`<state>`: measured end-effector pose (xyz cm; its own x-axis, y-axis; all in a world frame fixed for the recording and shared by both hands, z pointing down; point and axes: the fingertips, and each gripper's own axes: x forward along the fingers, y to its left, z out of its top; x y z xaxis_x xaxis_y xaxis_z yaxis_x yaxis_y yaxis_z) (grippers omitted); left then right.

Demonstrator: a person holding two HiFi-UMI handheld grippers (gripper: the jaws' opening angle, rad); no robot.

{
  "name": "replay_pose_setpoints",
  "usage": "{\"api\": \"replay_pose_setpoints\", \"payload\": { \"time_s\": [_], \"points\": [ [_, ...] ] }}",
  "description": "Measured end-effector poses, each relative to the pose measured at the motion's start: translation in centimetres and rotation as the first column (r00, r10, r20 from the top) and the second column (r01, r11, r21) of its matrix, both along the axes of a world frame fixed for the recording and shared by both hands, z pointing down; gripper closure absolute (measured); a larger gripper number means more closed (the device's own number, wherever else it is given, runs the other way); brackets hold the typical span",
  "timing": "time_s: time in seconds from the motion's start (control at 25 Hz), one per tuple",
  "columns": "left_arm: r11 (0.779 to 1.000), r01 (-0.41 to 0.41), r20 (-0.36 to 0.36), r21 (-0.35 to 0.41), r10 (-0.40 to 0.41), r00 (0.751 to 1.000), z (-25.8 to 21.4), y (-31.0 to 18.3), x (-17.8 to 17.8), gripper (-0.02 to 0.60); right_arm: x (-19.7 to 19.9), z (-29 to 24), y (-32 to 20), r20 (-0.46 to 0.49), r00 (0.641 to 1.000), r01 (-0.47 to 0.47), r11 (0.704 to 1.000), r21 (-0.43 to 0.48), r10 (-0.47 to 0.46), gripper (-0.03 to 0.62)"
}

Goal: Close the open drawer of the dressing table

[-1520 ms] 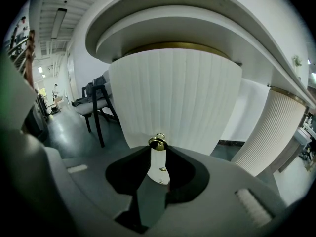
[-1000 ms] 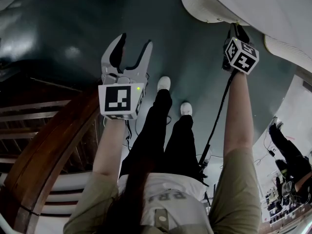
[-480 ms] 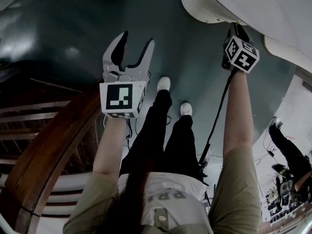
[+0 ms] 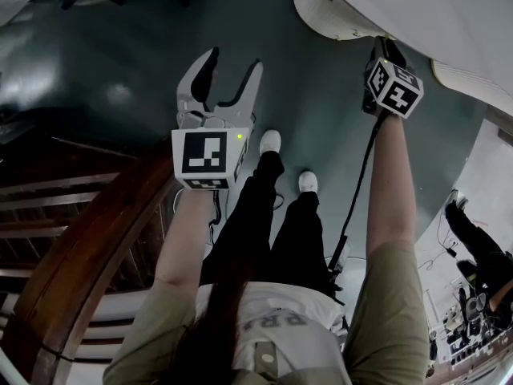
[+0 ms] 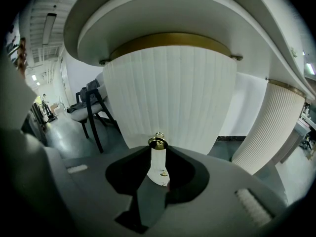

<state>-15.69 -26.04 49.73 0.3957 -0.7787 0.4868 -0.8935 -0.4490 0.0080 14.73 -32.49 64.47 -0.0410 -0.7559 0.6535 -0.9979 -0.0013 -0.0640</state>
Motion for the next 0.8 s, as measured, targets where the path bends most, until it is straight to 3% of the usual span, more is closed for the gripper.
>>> {"api": "replay_pose_setpoints", "payload": {
  "time_s": [0.8],
  "points": [
    [0.999, -0.048, -0.014, -0.02, 0.048, 0.999, 1.0, -1.6, 2.8, 0.305, 0.3, 0.0, -0.8, 0.006, 1.0, -0.012, 1.0, 0.006, 0.012, 0.5]
  ]
}}
